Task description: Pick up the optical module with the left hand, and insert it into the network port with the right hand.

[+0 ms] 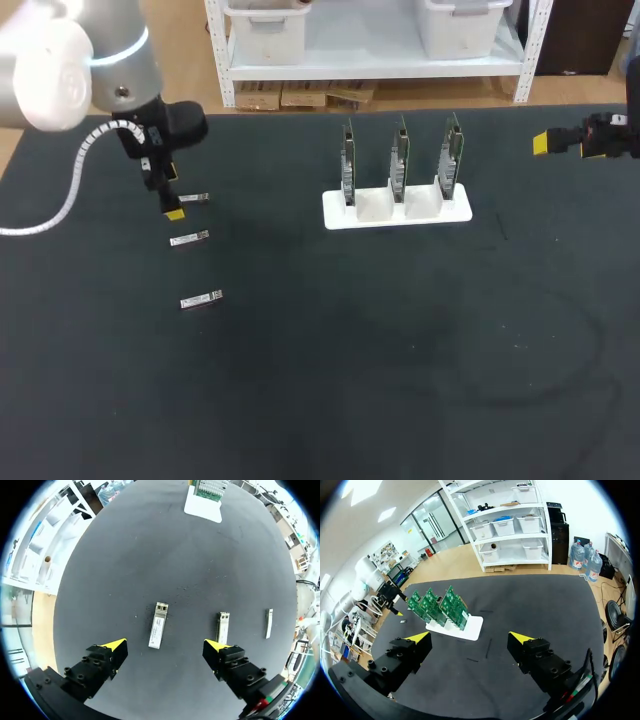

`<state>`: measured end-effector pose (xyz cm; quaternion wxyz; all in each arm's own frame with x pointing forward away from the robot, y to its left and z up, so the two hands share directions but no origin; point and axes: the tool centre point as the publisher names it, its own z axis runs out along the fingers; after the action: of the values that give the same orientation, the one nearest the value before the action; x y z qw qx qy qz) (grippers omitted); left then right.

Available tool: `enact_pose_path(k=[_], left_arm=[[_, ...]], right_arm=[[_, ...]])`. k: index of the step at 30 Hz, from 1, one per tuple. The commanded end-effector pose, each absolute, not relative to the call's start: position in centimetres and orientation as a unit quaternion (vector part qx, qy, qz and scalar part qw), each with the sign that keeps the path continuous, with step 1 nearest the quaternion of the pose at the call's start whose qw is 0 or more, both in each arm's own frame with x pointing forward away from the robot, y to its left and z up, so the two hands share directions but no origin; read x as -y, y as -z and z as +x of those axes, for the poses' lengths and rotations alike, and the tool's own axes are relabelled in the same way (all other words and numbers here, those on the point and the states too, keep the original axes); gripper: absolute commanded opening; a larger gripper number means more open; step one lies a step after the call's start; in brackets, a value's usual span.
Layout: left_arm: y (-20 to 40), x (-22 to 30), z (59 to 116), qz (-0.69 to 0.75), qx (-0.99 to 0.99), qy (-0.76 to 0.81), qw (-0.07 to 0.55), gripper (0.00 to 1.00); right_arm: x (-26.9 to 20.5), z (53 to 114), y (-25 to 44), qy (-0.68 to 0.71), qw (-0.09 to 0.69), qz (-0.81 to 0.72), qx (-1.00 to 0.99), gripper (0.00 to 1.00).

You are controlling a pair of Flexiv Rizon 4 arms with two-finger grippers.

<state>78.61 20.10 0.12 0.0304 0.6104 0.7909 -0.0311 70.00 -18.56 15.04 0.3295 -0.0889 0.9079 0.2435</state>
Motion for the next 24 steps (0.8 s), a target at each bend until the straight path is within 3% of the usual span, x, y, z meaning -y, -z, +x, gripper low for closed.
enact_pose_path(k=[1,24], left_arm=[[0.2,-19.7,79.3,0.613,-0.789,0.038,0.031,1.00],[1.5,-19.4,79.6,0.615,-0.787,0.048,0.019,1.00]], right_arm=[[18.5,70.0,-15.1,-0.242,0.330,-0.088,-0.908,1.00],[18.5,70.0,-15.1,-0.242,0.330,-0.088,-0.908,1.00]])
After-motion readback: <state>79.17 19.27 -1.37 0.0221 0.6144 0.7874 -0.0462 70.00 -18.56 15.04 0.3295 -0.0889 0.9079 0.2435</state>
